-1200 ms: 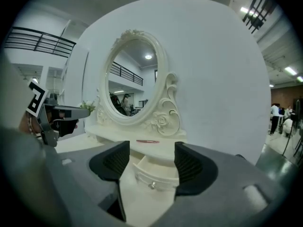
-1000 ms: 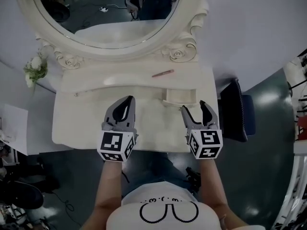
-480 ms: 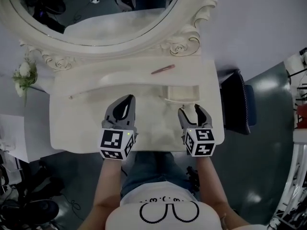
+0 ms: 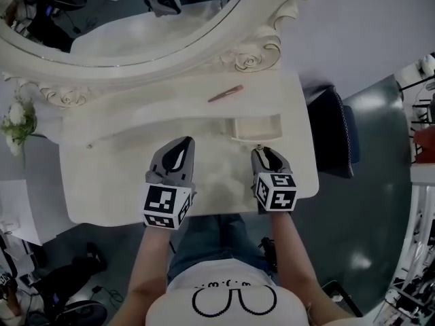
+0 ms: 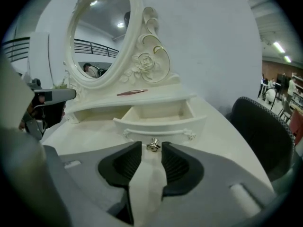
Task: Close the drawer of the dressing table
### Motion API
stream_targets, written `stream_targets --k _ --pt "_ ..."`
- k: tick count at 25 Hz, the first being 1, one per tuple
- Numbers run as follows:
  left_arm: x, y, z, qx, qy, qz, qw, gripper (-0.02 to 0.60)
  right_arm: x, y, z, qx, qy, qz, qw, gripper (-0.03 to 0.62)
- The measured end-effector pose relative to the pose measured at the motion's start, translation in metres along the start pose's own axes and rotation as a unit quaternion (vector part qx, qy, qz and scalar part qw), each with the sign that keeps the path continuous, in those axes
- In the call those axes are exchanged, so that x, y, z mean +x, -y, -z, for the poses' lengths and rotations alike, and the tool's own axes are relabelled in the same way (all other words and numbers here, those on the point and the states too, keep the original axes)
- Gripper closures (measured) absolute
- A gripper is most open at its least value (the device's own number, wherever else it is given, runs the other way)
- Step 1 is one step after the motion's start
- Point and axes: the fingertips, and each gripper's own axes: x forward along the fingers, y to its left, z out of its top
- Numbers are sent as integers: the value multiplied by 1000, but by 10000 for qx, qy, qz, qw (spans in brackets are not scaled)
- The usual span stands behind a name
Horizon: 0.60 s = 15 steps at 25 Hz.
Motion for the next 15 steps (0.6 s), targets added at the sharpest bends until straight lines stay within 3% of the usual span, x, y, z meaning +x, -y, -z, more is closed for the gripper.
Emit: stream_targets --k 15 --pt "0 -20 5 -72 -48 -121 9999 584 13 2 7 143 -123 132 9997 497"
